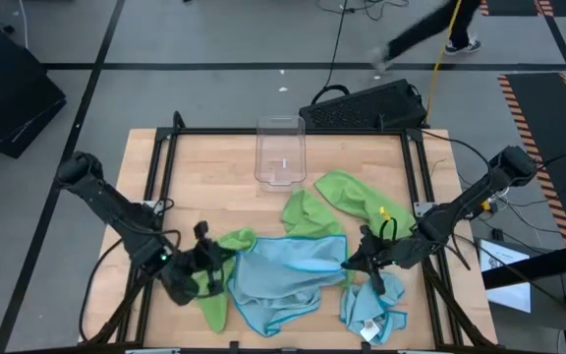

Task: Fold microfiber towels
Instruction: Fold the top left blue towel

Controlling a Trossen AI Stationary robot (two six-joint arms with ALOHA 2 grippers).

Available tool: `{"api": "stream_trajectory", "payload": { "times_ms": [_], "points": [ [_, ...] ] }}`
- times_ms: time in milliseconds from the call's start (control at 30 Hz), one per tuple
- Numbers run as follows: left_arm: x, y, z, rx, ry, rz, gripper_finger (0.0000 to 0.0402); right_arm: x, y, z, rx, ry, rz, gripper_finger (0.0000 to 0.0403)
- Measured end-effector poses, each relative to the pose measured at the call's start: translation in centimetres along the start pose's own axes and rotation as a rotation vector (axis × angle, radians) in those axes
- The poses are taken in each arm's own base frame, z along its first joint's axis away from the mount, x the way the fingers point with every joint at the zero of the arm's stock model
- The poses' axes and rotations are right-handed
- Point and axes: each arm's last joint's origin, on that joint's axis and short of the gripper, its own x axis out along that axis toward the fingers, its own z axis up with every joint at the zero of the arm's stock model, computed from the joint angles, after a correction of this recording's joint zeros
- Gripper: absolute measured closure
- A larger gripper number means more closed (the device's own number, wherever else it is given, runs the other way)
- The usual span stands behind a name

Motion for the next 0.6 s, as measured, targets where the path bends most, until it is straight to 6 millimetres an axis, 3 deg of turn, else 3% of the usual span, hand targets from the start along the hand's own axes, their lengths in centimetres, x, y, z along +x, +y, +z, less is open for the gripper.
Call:
{"api": "stream_trajectory", "payload": {
  "times_ms": [133, 300, 600],
  "points": [
    [0.7, 0.2, 0.5, 0.008, 0.023, -0.027, 0.0394, 0.0, 0.5, 0.1, 0.014, 0.03, 0.118, 0.0399],
    [-0.1, -1.5, 1.5, 0.145, -0.058, -0.216, 0.0397, -0.6, 2.3, 0.5, 0.082, 0.025, 0.324, 0.0399],
    [-3.6, -4.4, 0.9, 0.273, -0.186, -0.429, 0.0397, -1.7, 4.7, -0.7, 0.139, -0.056, 0.226, 0.0399]
  ]
}}
